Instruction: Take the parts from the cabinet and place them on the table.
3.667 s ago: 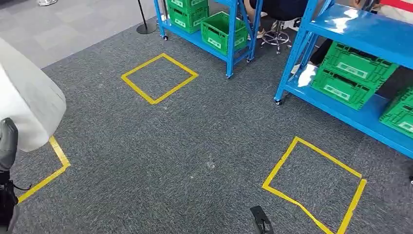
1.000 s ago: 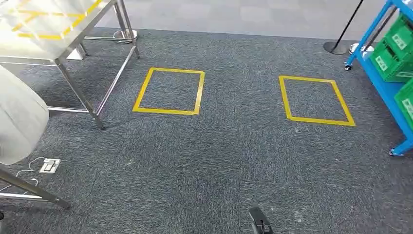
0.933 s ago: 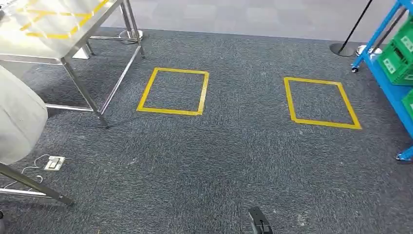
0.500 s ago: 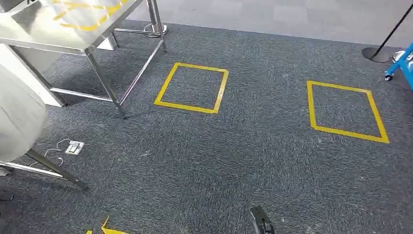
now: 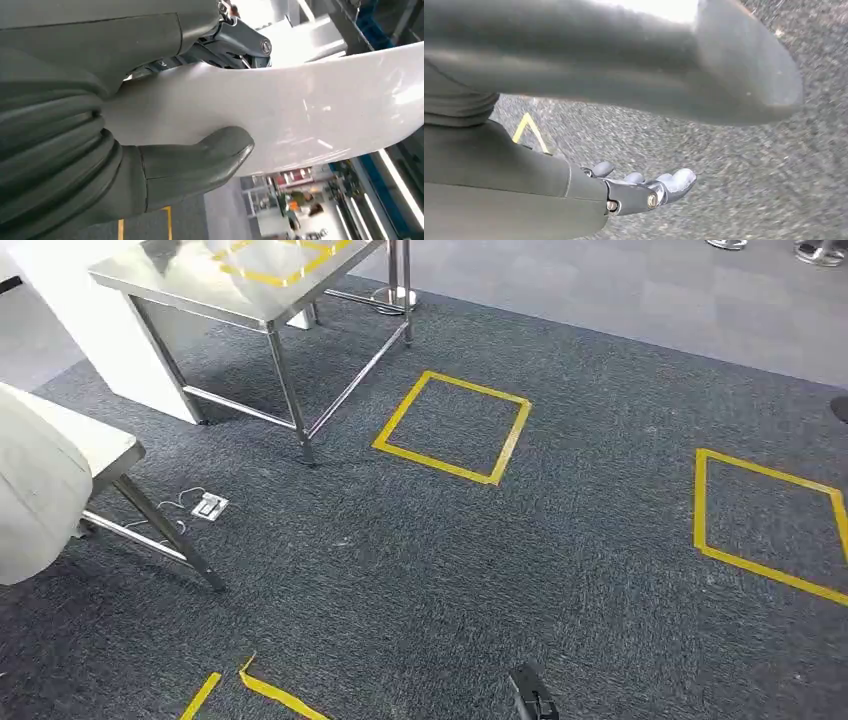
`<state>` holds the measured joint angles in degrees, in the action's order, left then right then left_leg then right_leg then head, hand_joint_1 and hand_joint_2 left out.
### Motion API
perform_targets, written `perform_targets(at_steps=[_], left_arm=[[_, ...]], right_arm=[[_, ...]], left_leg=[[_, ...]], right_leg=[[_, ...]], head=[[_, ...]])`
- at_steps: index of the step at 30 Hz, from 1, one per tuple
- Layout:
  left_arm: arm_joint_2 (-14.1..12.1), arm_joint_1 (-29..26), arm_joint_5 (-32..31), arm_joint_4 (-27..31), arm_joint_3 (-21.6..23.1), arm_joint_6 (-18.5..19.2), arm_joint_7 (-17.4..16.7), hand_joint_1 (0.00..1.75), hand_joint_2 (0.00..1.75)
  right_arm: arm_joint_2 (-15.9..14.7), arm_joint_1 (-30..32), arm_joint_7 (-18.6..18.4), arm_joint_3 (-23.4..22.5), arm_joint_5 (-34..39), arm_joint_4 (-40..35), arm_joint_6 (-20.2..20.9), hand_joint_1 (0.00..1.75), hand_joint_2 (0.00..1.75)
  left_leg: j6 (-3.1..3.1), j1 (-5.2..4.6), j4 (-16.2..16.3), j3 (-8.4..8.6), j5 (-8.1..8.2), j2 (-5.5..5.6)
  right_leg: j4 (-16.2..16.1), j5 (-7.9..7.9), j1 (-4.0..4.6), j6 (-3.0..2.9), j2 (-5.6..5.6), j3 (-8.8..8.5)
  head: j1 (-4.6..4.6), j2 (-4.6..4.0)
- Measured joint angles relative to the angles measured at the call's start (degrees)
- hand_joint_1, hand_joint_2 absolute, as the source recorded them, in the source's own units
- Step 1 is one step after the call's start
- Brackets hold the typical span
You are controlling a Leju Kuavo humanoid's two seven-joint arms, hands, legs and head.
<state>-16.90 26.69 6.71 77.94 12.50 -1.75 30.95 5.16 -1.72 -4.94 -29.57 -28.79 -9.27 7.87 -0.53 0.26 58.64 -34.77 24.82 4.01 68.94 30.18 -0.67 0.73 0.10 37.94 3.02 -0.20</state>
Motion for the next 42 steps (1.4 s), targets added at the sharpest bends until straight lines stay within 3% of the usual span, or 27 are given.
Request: perform_targets(at_steps=[1, 2, 5, 7, 8, 9, 11, 12, 13, 14, 16, 17, 18, 22, 24, 26, 28, 29, 31, 32, 33, 36, 37, 38, 39, 40, 42], left_arm=[[0.1, 0.0, -0.5, 0.5, -0.1, -0.1, -0.5, 1.75, 1.75], [0.3, 0.0, -0.9, 1.0, -0.1, -0.2, -0.7, 1.75, 1.75], [0.7, 0.6, -1.8, 1.4, -0.2, -0.2, -1.5, 1.75, 1.75], [0.9, 1.5, -2.1, 1.3, -0.3, 0.2, -2.0, 1.75, 1.75], [0.9, 2.2, -2.1, 1.2, -0.3, 0.4, -2.0, 1.75, 1.75], [1.2, 3.3, -2.1, 1.0, -0.4, 0.7, -2.2, 1.75, 1.75], [2.0, 4.7, -2.3, 0.5, -0.3, 0.9, -2.4, 1.75, 1.75], [2.2, 4.9, -2.3, 0.3, -0.3, 1.1, -2.4, 1.75, 1.75], [2.2, 5.1, -2.3, 0.1, -0.3, 1.2, -2.5, 1.75, 1.75], [2.2, 5.5, -2.4, -0.1, -0.3, 1.3, -2.6, 1.75, 1.75], [1.9, 6.7, -2.4, -0.3, -0.3, 1.3, -2.6, 1.75, 1.75], [1.9, 7.5, -2.4, -0.5, -0.3, 1.3, -2.6, 1.75, 1.75], [1.9, 8.1, -2.2, -0.6, -0.3, 1.3, -2.6, 1.75, 1.75], [0.5, 7.9, -1.7, -0.6, -0.4, 1.2, -2.6, 1.75, 1.75], [0.3, 7.8, -1.5, -0.5, -0.4, 1.2, -2.5, 1.75, 1.75], [0.3, 7.2, -1.5, -0.5, -0.4, 1.2, -2.6, 1.75, 1.75], [0.3, 6.6, -1.5, -0.6, -0.4, 1.2, -2.6, 1.75, 1.75], [0.2, 6.3, -1.5, -0.6, -0.4, 1.2, -2.6, 1.75, 1.75], [-0.1, 6.2, -1.4, -0.5, -0.4, 1.1, -2.6, 1.75, 1.75], [-0.3, 6.2, -1.4, -0.5, -0.5, 1.0, -2.5, 1.75, 1.75], [-0.5, 6.2, -1.2, -0.5, -0.6, 0.8, -2.4, 1.75, 1.75], [-1.6, 5.9, -0.5, -0.5, -1.2, 0.7, -2.0, 1.75, 1.75], [-2.3, 5.7, -0.3, -0.5, -1.4, 0.6, -1.9, 1.75, 1.75], [-2.8, 5.4, -0.2, -0.5, -1.6, 0.6, -1.9, 1.75, 1.75], [-3.0, 5.5, -0.1, -0.6, -1.9, 0.5, -1.8, 1.75, 1.75], [-3.1, 5.5, 0.4, -0.6, -1.9, 0.3, -1.5, 1.75, 1.75], [-3.5, 5.0, 1.1, -0.8, -1.9, -0.1, -1.3, 1.75, 1.75]], right_arm=[[0.0, 0.0, 0.0, 0.0, 0.2, 0.0, -0.1, 0.00, 0.00], [0.0, -0.1, 0.0, 0.0, 0.5, 0.0, -0.1, 0.00, 0.00], [0.0, -0.2, -0.4, 0.0, 1.4, 0.0, -0.2, 0.00, 0.00], [0.4, -0.5, -0.6, -0.1, 1.9, 0.0, 0.0, 0.00, 0.00], [0.3, -0.5, -0.7, -0.2, 2.0, 0.0, 0.0, 0.00, 0.00], [0.4, -0.3, -0.8, -0.4, 2.2, 0.0, 0.0, 0.00, 0.00], [0.4, 0.0, -1.3, -0.7, 2.6, 0.0, 0.0, 0.00, 0.00], [0.4, 0.1, -1.3, -0.9, 2.7, 0.0, 0.0, 0.00, 0.00], [0.4, 0.1, -1.3, -1.0, 2.7, 0.0, 0.0, 0.00, 0.00], [0.4, 0.0, -1.2, -1.1, 2.6, 0.0, 0.0, 0.00, 0.00], [0.5, 0.0, -1.1, -1.1, 2.5, 0.0, 0.0, 0.00, 0.00], [0.5, 0.0, -1.1, -1.1, 2.4, 0.0, 0.0, 0.00, 0.00], [0.5, 0.0, -1.0, -1.1, 2.4, 0.0, 0.0, 0.00, 0.00], [0.5, -0.2, -0.4, -1.1, 1.8, 0.0, 0.2, 0.00, 0.00], [0.5, -0.2, -0.3, -1.1, 1.5, 0.0, 0.3, 0.00, 0.00], [0.5, 0.0, -0.4, -1.1, 1.4, 0.0, 0.3, 0.00, 0.00], [0.5, 0.1, -0.4, -1.1, 1.3, 0.0, 0.3, 0.00, 0.00], [0.5, 0.0, -0.4, -1.1, 1.3, 0.0, 0.3, 0.00, 0.00], [0.5, 0.0, -0.3, -1.1, 1.2, 0.0, 0.4, 0.00, 0.00], [0.5, 0.0, -0.2, -1.1, 1.2, 0.0, 0.4, 0.00, 0.00], [0.5, 0.0, -0.2, -1.1, 1.1, 0.0, 0.5, 0.00, 0.00], [0.4, 0.1, -0.2, -1.1, 1.0, 0.0, 0.6, 0.00, 0.00], [0.4, 0.0, -0.2, -1.1, 1.0, 0.0, 0.7, 0.00, 0.00], [0.4, -0.1, -0.2, -1.1, 1.0, 0.0, 0.8, 0.00, 0.00], [0.3, 0.0, -0.2, -1.1, 1.0, 0.0, 0.9, 0.00, 0.00], [0.3, 0.2, -0.2, -1.1, 1.0, 0.0, 0.9, 0.00, 0.00], [0.2, 0.4, -0.2, -1.1, 1.0, 0.0, 0.9, 0.00, 0.00]], left_leg=[[0.25, 0.12, 0.2, -0.03, 0.03, 0.74], [0.64, 0.12, 0.4, -0.22, 0.09, 1.36], [2.01, 0.23, 0.1, -0.69, -0.28, 3.17], [2.67, 0.34, 0.1, -1.20, -0.47, 3.64], [2.82, -0.07, 1.3, -1.70, 0.58, 0.38], [2.99, -0.04, 4.4, -3.10, 2.56, -1.70], [3.41, 0.09, 13.4, -7.18, 6.86, -3.26], [3.56, 0.15, 16.8, -8.61, 7.74, -3.45], [3.63, 0.20, 17.0, -8.61, 7.16, -3.54], [3.60, 0.22, 14.8, -7.43, 5.53, -3.72], [3.23, 0.12, 5.2, -2.20, 0.92, -5.18], [2.85, -0.21, 0.8, -0.15, 0.53, -8.24], [1.98, -0.84, 0.1, 0.41, 0.71, -8.46], [0.59, -0.60, -0.4, 0.26, 0.19, -5.76], [0.02, -0.07, -0.6, 0.35, -0.11, -4.70], [-0.31, -0.03, -0.6, 0.17, -0.13, -3.47], [-0.28, 0.02, -0.4, -0.01, -0.14, -1.86], [-0.24, 0.09, -0.3, -0.01, -0.13, -1.15], [0.25, 0.38, 0.1, 0.00, -0.06, 0.35], [0.60, 0.49, 0.3, -0.08, 0.05, 0.93], [1.15, 0.22, 0.6, -0.48, 0.15, 1.43], [2.45, 0.60, -0.1, -0.68, -0.41, 3.07], [2.92, 0.56, -0.2, -0.86, -0.58, 3.60], [3.02, 0.56, 0.3, -1.11, -0.21, 1.96], [3.20, 0.26, 2.2, -2.00, 1.22, -0.90], [3.37, 0.31, 6.1, -3.80, 3.38, -2.33], [3.66, 0.40, 14.9, -7.90, 6.99, -3.37]], right_leg=[[-5.4, -2.38, -0.11, -0.09, 1.25, -2.59], [-8.5, -2.33, -0.34, -0.28, 3.83, -3.93], [-8.9, -2.21, 0.20, -1.20, 2.42, -4.03], [-9.8, -2.93, -0.36, -2.28, 0.90, -4.52], [-10.0, -3.11, -0.23, -2.61, 0.64, -4.61], [-10.0, -3.14, -0.14, -2.91, 0.09, -4.60], [-9.9, -3.00, 0.10, -3.10, -1.35, -4.53], [-9.9, -2.96, 0.10, -3.15, -1.96, -4.53], [-9.9, -2.90, 0.10, -3.12, -2.48, -4.55], [-9.8, -2.81, 0.10, -3.08, -3.02, -4.58], [-9.6, -2.46, 0.13, -2.84, -4.12, -4.83], [-9.6, -2.28, 0.30, -2.63, -4.66, -5.03], [-9.3, -2.06, 0.75, -2.24, -5.13, -5.00], [-9.8, -1.81, 0.84, -1.13, -7.08, -5.57], [-5.8, 0.73, 0.34, -0.41, -1.60, -3.86], [3.1, 4.71, 0.15, -0.05, -0.51, 0.51], [7.8, 5.33, 0.08, 0.10, -0.49, 3.32], [6.2, 3.61, -0.03, 0.10, -0.47, 2.79], [-3.1, -1.56, -0.34, 0.07, 0.32, -1.45], [-7.7, -3.27, -0.69, 0.08, 2.40, -3.66], [-8.9, -2.14, -0.63, 0.18, 4.32, -4.21], [-8.9, -2.41, -0.08, -0.96, 2.41, -4.15], [-9.3, -2.77, -0.53, -1.54, 1.79, -4.52], [-9.7, -3.02, -0.67, -1.91, 1.05, -4.61], [-9.9, -3.07, -0.61, -2.34, 0.67, -4.66], [-9.8, -3.06, -0.46, -2.50, -0.06, -4.67], [-9.8, -2.91, -0.25, -2.72, -1.48, -4.63]], head=[[0.11, 0.00], [0.13, 0.00], [0.09, 0.00], [0.15, 0.00], [-0.07, 0.00], [-0.37, 0.00], [-0.39, 0.00], [-0.39, 0.00], [-0.39, 0.00], [-0.42, 0.00], [-0.42, 0.00], [-0.42, 0.00], [-0.42, 0.00], [-0.37, 0.00], [-0.20, 0.00], [-0.02, 0.00], [0.09, 0.00], [0.09, 0.00], [0.26, 0.00], [0.35, 0.00], [0.37, 0.00], [0.39, 0.00], [0.39, 0.00], [0.30, 0.00], [-0.16, 0.00], [-0.28, 0.00], [-0.28, 0.00]])
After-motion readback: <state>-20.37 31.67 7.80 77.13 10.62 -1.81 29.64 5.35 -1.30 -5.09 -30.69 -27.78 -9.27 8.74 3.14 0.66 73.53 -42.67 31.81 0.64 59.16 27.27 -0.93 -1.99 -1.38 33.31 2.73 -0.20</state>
